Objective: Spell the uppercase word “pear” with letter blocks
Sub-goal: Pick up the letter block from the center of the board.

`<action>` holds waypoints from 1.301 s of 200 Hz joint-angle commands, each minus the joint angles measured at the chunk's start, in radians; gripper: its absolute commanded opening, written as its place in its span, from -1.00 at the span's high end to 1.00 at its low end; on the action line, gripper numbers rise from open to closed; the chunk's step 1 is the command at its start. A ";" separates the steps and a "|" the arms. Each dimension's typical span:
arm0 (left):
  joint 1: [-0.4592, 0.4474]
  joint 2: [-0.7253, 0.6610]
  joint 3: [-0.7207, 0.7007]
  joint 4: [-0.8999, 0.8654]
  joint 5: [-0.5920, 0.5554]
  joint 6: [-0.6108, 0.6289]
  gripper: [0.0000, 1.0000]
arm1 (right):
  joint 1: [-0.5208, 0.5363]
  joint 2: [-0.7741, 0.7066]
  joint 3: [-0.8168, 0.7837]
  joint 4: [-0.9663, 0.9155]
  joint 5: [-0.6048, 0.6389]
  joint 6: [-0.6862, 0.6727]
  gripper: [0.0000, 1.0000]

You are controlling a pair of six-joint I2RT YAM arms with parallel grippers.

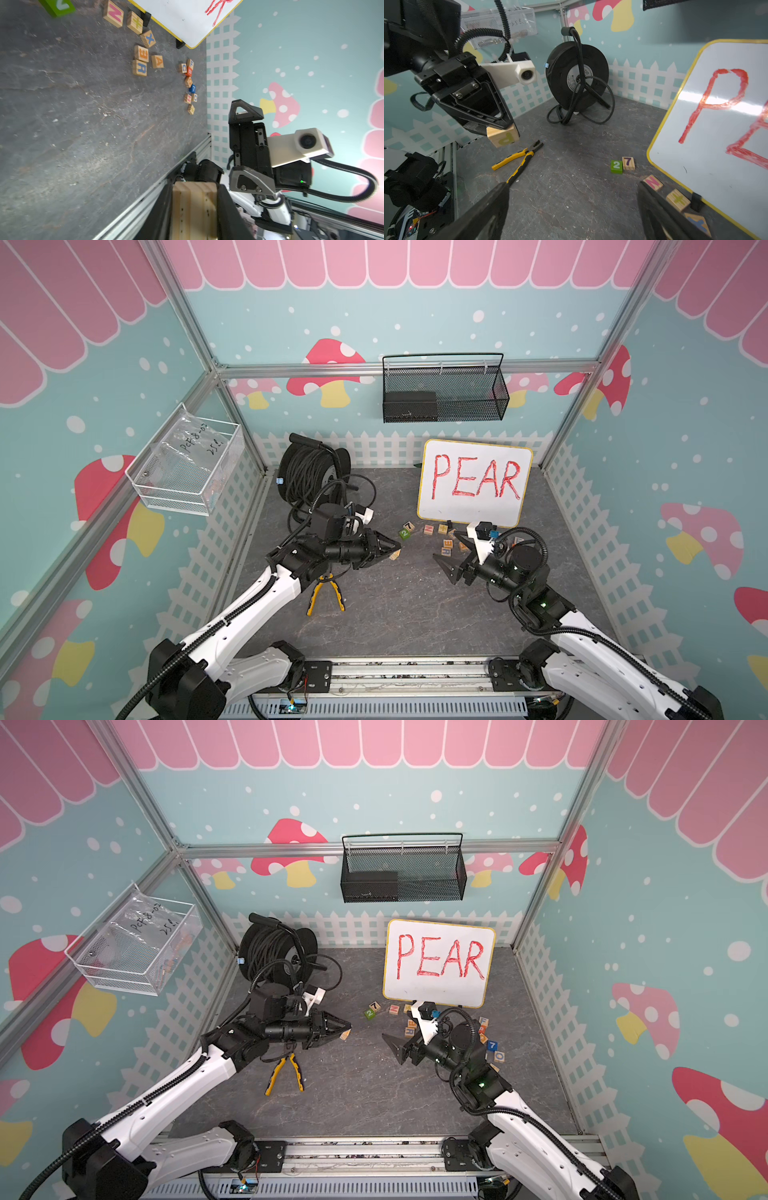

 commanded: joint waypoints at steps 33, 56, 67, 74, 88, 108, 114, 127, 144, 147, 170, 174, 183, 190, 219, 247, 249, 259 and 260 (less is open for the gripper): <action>0.024 -0.032 -0.076 0.226 0.135 -0.291 0.38 | 0.078 0.114 0.100 0.212 -0.105 -0.029 -0.88; 0.027 -0.029 -0.081 0.274 0.148 -0.324 0.38 | 0.127 0.154 0.119 0.217 -0.088 -0.041 -0.87; 0.027 -0.028 -0.083 0.298 0.156 -0.341 0.38 | 0.149 0.172 0.125 0.216 -0.068 -0.048 -0.85; 0.027 -0.028 -0.085 0.306 0.157 -0.346 0.38 | 0.161 0.181 0.127 0.215 -0.056 -0.053 -0.84; 0.027 -0.032 -0.089 0.305 0.158 -0.350 0.38 | 0.186 0.196 0.130 0.215 -0.025 -0.064 -0.82; 0.027 -0.037 -0.111 0.333 0.167 -0.381 0.38 | 0.212 0.210 0.136 0.226 -0.001 -0.073 -0.78; 0.027 -0.041 -0.116 0.345 0.169 -0.389 0.38 | 0.218 0.214 0.140 0.229 0.004 -0.074 -0.78; 0.027 -0.046 -0.122 0.345 0.167 -0.393 0.38 | 0.228 0.225 0.147 0.236 0.011 -0.077 -0.74; 0.027 -0.054 -0.124 0.345 0.167 -0.395 0.38 | 0.239 0.246 0.159 0.241 0.022 -0.079 -0.71; 0.027 -0.056 -0.125 0.344 0.166 -0.397 0.38 | 0.241 0.250 0.162 0.240 0.022 -0.080 -0.70; 0.027 -0.067 -0.128 0.351 0.162 -0.403 0.38 | 0.254 0.283 0.178 0.251 0.027 -0.074 -0.63; 0.027 -0.068 -0.128 0.355 0.162 -0.405 0.38 | 0.257 0.290 0.180 0.252 0.030 -0.072 -0.62; 0.027 -0.071 -0.129 0.360 0.162 -0.408 0.38 | 0.262 0.304 0.185 0.253 0.037 -0.072 -0.57; 0.027 -0.075 -0.129 0.361 0.162 -0.408 0.38 | 0.267 0.313 0.188 0.253 0.042 -0.072 -0.54; 0.029 -0.081 -0.129 0.362 0.158 -0.409 0.38 | 0.286 0.325 0.192 0.253 0.065 -0.070 -0.43; 0.029 -0.080 -0.134 0.369 0.156 -0.409 0.38 | 0.295 0.319 0.189 0.268 0.084 -0.063 -0.28; 0.028 -0.079 -0.135 0.370 0.156 -0.409 0.38 | 0.295 0.318 0.189 0.271 0.084 -0.062 -0.28; 0.029 -0.079 -0.138 0.373 0.156 -0.407 0.38 | 0.297 0.315 0.184 0.282 0.083 -0.056 -0.25; 0.029 -0.078 -0.138 0.373 0.156 -0.408 0.38 | 0.297 0.315 0.184 0.283 0.083 -0.056 -0.24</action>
